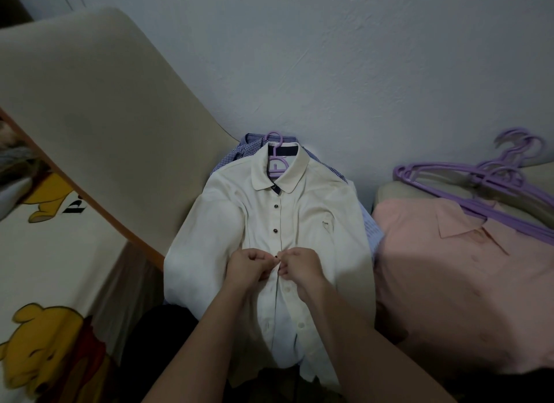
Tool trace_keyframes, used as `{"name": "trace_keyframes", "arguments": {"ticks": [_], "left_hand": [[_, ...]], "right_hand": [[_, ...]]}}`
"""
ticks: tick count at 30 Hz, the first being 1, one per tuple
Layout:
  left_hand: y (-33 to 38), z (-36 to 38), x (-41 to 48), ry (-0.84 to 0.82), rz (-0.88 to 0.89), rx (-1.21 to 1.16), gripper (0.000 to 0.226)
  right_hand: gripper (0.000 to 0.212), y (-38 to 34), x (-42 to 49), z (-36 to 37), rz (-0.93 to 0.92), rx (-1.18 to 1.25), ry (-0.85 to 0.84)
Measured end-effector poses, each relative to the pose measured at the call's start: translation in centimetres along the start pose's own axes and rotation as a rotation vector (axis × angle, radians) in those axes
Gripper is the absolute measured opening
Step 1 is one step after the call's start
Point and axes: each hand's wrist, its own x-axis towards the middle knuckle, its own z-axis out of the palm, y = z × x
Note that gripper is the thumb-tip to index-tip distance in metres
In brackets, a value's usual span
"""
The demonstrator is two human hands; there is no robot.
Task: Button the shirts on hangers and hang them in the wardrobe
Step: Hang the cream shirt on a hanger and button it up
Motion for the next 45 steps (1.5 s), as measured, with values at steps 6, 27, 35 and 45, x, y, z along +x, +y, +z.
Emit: {"name": "trace_keyframes", "arguments": {"ticks": [6,27,35,45], "left_hand": [[0.3,0.2,0.1,-0.025,-0.028,0.01,0.014],[0.0,0.4,-3.7,0.164,0.232,0.318,0.016],[-1.9,0.5,-8.0,0.178,0.331,0.672,0.029],[-2.0,-0.1,-8.4,0.249,0.305,0.647,0.011]], "right_hand": [[0.023,0.0,0.1,-0.3,0.0,-0.022,-0.044],[0.011,1.2,-2.0,-1.7,-0.218,-0.282,0.039],[0.009,2.9,-4.7,-4.0,-0.319,-0.663,0.046],[0.017,3.1,-5.5,-3.7,-0.357,-0.798,0.054]]}}
